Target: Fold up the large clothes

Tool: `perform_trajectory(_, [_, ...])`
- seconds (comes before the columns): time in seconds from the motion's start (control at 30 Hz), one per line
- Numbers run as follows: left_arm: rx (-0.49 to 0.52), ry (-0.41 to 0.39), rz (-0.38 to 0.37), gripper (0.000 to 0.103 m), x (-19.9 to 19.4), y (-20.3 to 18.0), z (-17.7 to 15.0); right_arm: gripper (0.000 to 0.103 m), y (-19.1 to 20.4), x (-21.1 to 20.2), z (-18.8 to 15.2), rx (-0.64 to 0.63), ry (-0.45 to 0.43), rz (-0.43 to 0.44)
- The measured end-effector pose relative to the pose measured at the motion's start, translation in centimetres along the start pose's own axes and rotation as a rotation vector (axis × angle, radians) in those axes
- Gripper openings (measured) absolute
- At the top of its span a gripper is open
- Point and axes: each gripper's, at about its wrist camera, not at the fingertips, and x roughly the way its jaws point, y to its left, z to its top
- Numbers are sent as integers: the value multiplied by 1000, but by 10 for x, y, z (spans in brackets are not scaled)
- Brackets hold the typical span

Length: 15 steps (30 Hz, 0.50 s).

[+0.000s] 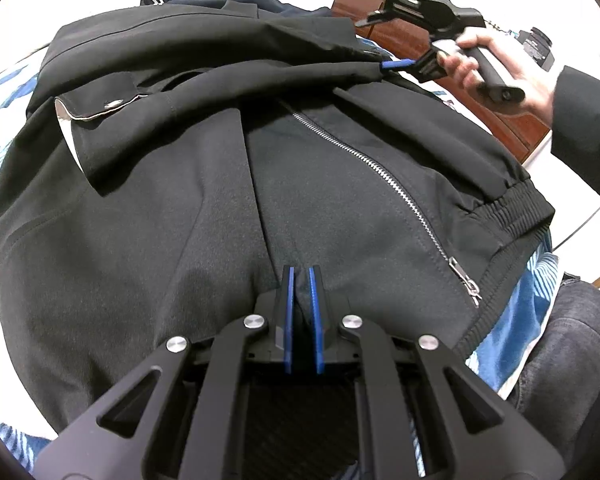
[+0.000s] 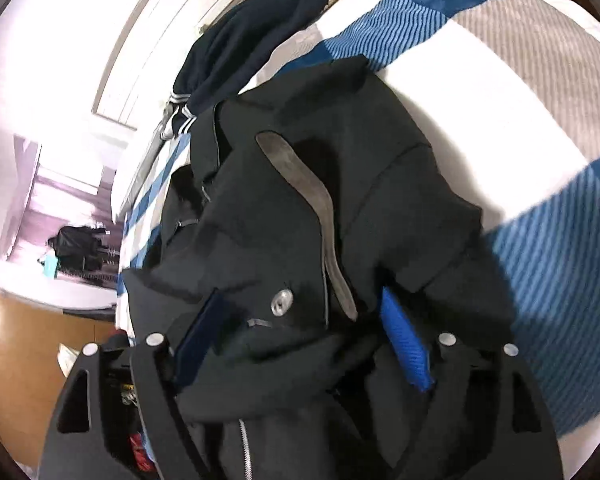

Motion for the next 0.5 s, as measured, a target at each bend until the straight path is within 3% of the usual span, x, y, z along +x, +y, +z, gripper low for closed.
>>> perform_trajectory(0.17, [1, 1, -4, 10, 1, 0, 0, 74, 28, -13, -15, -87, -15, -164])
perform_trajectory(0.27, [2, 0, -2, 10, 0, -1, -1, 73, 32, -32, -24, -86, -67, -139])
perform_trajectory(0.33, [3, 0, 0, 10, 0, -1, -1, 73, 38, -37, -24, -104, -83, -75])
perform_trajectory(0.43, [4, 1, 1, 10, 0, -2, -1, 73, 41, -20, -12, -135, -40, -149])
perform_trajectory(0.5, [2, 1, -1, 10, 0, -2, -1, 76, 26, 9, -2, -80, 53, -151])
